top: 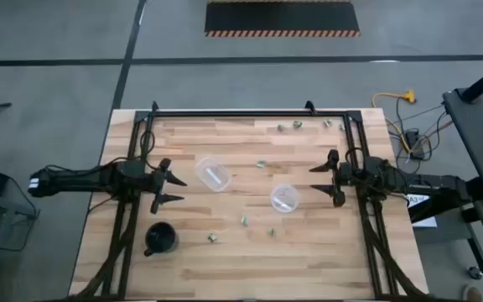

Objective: Pick and place Stevia / Truvia into bins

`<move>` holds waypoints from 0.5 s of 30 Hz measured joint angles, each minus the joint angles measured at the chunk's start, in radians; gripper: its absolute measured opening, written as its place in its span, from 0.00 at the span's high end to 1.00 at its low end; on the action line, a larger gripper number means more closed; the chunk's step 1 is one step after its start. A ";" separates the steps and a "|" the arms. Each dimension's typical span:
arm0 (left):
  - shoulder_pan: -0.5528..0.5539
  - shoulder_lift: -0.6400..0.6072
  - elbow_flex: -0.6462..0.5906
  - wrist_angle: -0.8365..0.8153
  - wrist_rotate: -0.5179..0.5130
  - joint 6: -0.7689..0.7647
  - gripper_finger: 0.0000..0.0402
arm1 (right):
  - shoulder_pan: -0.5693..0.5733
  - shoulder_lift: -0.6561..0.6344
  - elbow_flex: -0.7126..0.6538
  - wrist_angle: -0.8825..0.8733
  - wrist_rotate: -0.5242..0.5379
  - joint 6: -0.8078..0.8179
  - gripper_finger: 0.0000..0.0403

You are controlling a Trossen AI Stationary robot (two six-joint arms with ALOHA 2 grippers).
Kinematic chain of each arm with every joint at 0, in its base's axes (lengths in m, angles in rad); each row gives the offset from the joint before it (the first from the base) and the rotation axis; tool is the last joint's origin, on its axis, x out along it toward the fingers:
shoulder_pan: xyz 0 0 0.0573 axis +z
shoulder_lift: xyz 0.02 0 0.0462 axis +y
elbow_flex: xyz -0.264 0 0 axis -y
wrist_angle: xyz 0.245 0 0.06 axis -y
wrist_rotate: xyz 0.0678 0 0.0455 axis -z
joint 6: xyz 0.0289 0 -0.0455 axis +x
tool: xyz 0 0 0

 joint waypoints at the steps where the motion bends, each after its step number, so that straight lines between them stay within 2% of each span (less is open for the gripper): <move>1: 0.000 0.000 0.000 0.000 0.000 0.000 0.48 | 0.000 0.000 0.000 0.000 0.000 0.000 0.37; 15: 0.000 0.000 0.000 0.000 0.000 0.000 0.48 | 0.000 0.000 0.000 0.000 0.000 0.000 0.37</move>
